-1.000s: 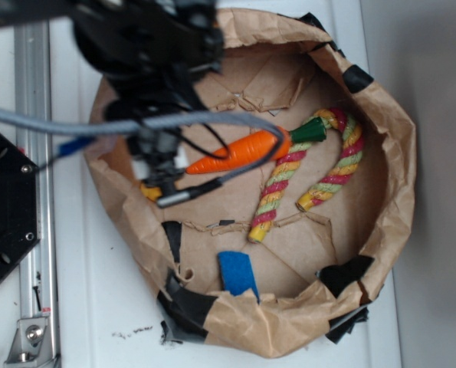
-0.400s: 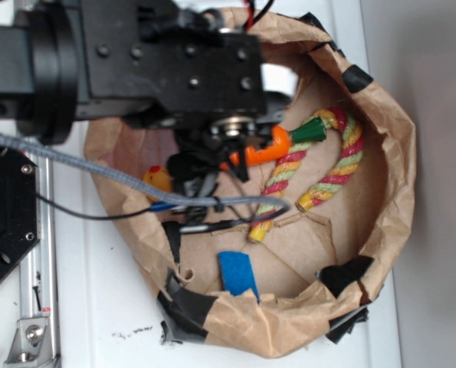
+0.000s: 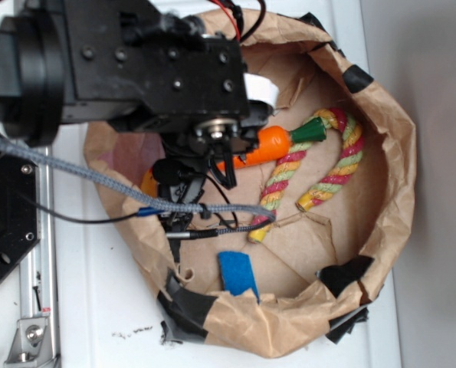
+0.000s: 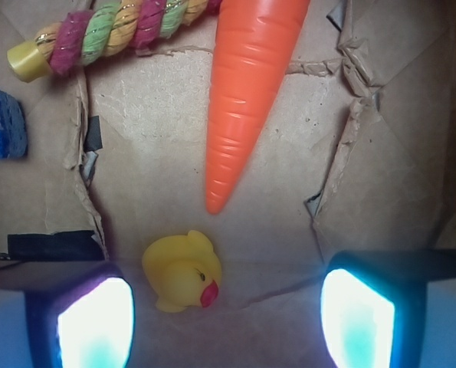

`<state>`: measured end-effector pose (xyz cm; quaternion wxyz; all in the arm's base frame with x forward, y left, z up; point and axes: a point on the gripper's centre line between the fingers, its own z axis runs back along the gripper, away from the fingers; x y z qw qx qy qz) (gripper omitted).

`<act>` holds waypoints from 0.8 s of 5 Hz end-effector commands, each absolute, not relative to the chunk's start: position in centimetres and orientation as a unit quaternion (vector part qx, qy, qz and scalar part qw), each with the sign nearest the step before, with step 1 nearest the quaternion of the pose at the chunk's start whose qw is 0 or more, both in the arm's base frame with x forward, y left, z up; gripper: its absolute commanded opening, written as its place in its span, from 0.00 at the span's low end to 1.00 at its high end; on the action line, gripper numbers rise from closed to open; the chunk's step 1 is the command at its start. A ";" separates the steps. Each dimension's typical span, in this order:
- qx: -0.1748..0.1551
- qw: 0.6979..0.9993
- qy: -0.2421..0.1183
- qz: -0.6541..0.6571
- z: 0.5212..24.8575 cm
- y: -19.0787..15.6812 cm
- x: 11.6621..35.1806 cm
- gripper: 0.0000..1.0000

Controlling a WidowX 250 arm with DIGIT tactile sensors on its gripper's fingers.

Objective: Grab the yellow duck.

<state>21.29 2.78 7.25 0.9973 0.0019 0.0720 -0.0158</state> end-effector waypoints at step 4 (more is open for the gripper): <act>0.008 0.999 0.046 -0.020 4.1 4.6 21.8 1.00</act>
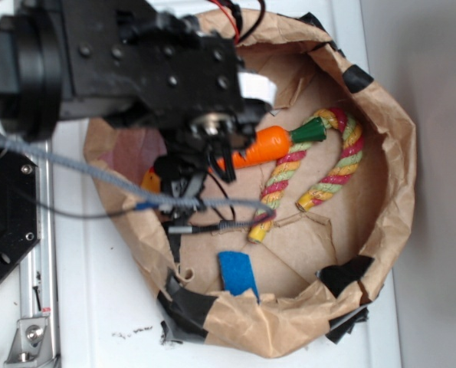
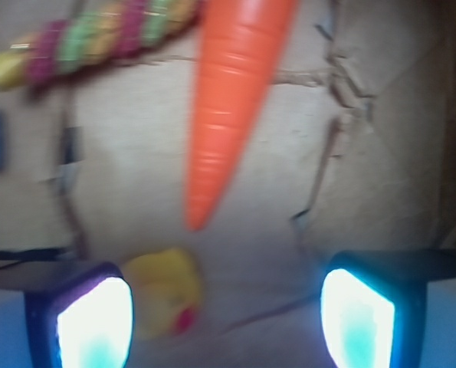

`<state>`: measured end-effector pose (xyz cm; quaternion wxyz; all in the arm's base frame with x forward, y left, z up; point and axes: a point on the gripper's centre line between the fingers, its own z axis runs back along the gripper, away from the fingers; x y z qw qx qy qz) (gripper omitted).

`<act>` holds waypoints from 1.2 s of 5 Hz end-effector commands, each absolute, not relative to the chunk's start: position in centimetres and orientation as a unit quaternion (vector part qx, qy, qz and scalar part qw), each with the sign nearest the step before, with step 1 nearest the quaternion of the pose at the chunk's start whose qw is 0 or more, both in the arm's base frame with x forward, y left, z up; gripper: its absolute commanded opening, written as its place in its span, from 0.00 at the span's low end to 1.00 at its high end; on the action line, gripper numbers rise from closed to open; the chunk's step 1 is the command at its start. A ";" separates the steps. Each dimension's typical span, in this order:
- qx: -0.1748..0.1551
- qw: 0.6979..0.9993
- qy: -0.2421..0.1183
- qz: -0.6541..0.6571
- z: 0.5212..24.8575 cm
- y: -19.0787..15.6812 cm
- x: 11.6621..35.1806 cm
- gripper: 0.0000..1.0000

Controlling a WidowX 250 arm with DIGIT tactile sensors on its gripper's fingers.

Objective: Grab the yellow duck.

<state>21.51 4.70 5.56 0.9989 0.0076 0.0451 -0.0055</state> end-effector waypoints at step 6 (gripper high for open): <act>-0.075 0.986 0.099 -0.115 2.0 -3.4 19.3 1.00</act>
